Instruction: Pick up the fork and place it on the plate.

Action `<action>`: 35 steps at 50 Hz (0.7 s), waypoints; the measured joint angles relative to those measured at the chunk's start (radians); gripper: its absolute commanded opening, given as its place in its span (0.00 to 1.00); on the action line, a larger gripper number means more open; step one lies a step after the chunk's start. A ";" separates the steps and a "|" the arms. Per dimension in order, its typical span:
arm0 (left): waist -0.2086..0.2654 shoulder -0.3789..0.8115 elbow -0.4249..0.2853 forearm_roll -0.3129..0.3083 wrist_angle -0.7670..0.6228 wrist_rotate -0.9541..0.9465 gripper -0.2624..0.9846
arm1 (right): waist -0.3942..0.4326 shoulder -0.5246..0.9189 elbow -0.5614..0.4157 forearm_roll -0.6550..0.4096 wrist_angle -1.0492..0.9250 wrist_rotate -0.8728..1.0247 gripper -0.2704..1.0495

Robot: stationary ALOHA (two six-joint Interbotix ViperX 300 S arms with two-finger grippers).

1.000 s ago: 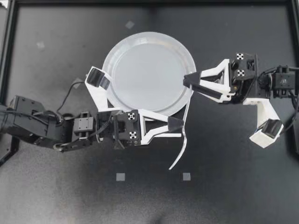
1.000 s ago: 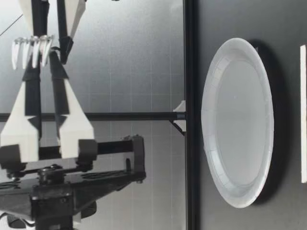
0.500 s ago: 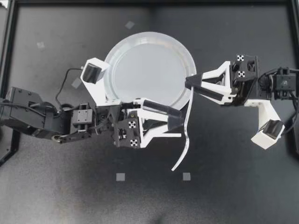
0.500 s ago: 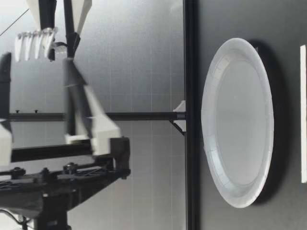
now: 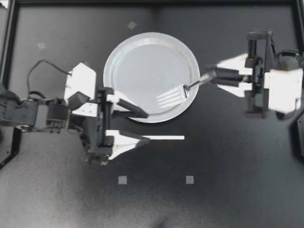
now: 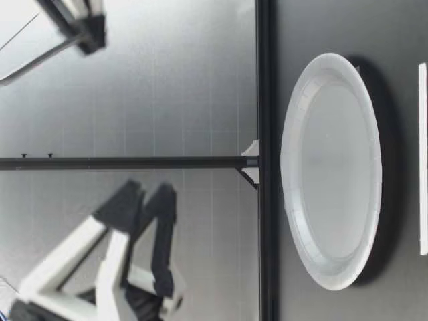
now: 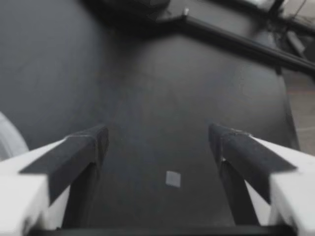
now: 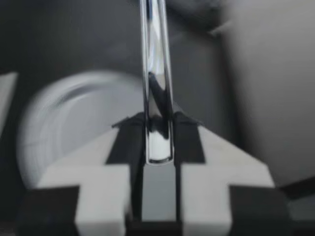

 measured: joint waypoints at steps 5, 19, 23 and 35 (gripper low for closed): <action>0.000 -0.015 0.031 -0.005 -0.035 0.000 0.78 | -0.100 -0.049 -0.012 0.063 0.250 0.169 0.25; -0.002 -0.025 0.057 -0.003 -0.051 0.014 0.78 | -0.221 -0.072 0.037 -0.178 0.588 0.684 0.24; -0.003 -0.026 0.057 -0.002 -0.054 0.014 0.78 | -0.221 -0.025 0.046 -0.227 0.618 0.788 0.24; -0.003 -0.034 0.081 -0.002 -0.057 0.014 0.78 | -0.190 0.100 0.115 -0.218 0.540 0.831 0.24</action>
